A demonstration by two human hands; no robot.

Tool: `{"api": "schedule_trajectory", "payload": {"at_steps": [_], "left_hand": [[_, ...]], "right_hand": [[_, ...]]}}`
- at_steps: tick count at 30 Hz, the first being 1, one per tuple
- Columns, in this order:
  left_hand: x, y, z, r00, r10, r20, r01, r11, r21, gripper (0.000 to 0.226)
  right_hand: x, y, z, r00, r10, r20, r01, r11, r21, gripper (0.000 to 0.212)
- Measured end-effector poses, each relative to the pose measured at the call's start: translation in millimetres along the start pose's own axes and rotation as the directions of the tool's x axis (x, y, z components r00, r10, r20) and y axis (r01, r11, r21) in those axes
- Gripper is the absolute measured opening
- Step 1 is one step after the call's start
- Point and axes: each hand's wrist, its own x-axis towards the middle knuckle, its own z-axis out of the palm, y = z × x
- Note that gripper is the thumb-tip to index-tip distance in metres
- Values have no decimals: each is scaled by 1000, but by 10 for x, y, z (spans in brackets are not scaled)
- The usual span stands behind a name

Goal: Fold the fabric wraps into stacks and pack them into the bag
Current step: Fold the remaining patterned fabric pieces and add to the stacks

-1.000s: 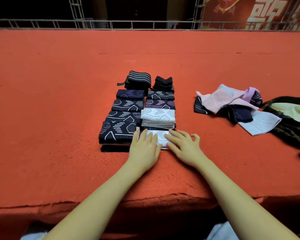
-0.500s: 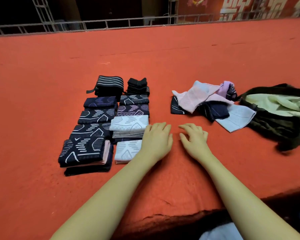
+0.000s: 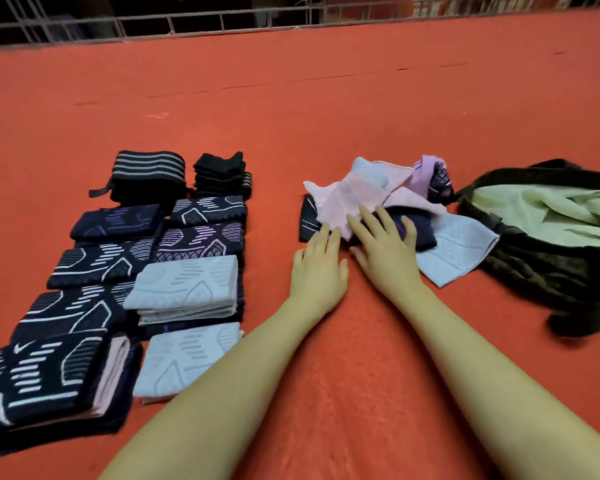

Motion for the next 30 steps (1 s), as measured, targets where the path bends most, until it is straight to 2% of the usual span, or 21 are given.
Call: {"api": "schedule_trajectory", "payload": {"at_steps": [2, 6, 8, 11, 13, 15, 20, 30], "left_hand": [[35, -3, 95, 999, 23, -27, -23, 1000, 1, 61], [66, -19, 181, 996, 23, -84, -22, 1000, 11, 58], [68, -28, 186, 996, 29, -83, -29, 1000, 0, 57], [59, -23, 176, 986, 60, -157, -61, 998, -4, 46], [21, -16, 141, 977, 97, -191, -115, 990, -81, 41], [-47, -20, 75, 960, 150, -236, -185, 974, -130, 35], [-317, -53, -93, 908, 225, -354, -293, 944, -152, 28], [-1108, 209, -315, 864, 216, -455, -342, 915, -214, 24]], "right_hand": [[89, 54, 63, 996, -56, -64, 52, 996, -73, 25], [164, 136, 110, 980, -138, -141, 133, 990, -42, 30], [105, 139, 109, 971, -113, -210, 122, 992, 29, 30], [-34, 91, 54, 952, -64, -300, 111, 984, 142, 27], [-133, 48, -37, 943, -28, -331, 92, 979, 182, 27], [-238, -2, -155, 941, 14, -337, 69, 970, 233, 27], [-587, -198, -420, 959, 148, -241, -47, 923, 381, 27], [-1155, -451, -833, 926, 265, -269, -125, 887, 444, 24]]}}
